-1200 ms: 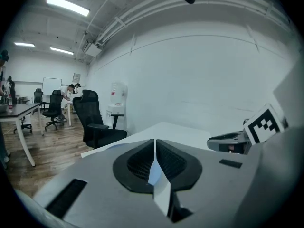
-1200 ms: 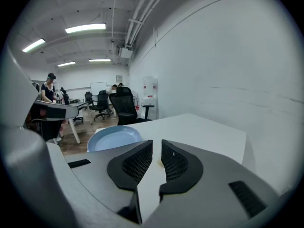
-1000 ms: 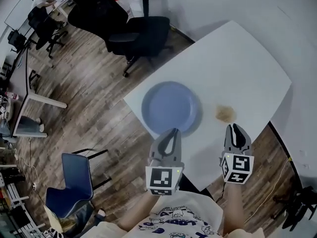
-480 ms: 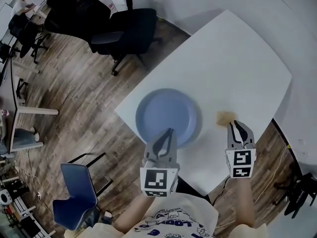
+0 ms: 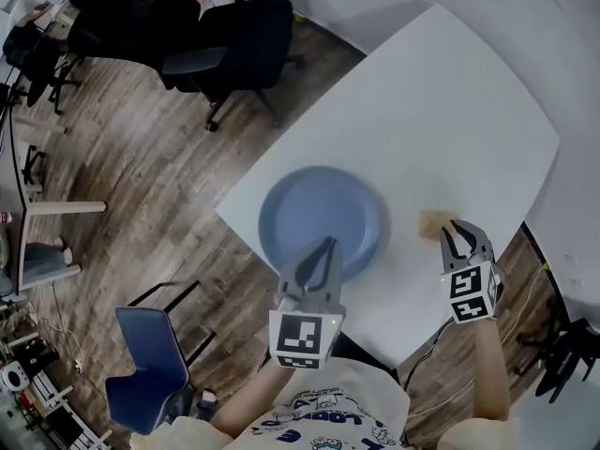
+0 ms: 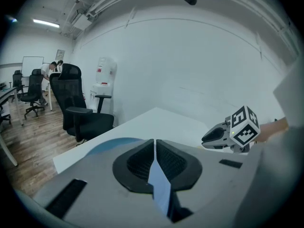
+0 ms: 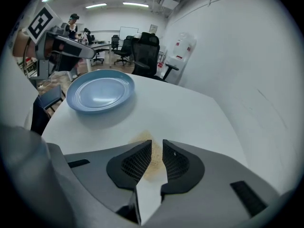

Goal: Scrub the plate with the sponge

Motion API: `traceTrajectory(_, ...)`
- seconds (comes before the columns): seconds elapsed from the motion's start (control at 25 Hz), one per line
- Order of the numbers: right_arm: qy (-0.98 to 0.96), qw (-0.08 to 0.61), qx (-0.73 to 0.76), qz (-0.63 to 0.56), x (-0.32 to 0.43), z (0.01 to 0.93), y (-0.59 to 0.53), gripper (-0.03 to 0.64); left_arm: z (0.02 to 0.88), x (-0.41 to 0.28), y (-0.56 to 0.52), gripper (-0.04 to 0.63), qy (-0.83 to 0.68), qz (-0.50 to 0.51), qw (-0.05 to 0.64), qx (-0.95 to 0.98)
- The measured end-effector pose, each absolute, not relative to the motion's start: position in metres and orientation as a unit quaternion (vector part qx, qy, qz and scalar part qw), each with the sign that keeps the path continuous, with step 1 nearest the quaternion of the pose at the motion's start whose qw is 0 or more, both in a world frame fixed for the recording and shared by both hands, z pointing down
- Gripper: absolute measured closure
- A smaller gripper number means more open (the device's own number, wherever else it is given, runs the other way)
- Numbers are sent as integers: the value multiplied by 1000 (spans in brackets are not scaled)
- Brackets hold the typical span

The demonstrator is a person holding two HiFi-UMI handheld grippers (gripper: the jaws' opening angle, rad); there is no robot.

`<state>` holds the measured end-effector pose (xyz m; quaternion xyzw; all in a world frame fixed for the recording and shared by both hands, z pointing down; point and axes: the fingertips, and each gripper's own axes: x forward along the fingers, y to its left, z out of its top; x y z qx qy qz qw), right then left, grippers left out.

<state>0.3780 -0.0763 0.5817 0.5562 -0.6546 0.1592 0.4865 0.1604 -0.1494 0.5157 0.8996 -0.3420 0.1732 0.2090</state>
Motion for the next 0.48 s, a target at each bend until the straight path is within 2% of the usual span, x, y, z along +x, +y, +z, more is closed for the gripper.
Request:
traceTrajectory(0.04,-660,493,543,161,378,585,-77,558,516,161,-152,574,-340,174,210,900)
traceTrajectory(0.08,-666,499,529,166,377,588,-78,490,517,162,-154,574,-339,175,211,900)
traceTrajectory(0.12,-671,508,513,169,377,592,-79,466,517,162,-157,574,-338,176,213,900)
traceTrajectory(0.48,-689,586,391,172,376,614,-72,466,524,158,-172,574,-342,179,226,894)
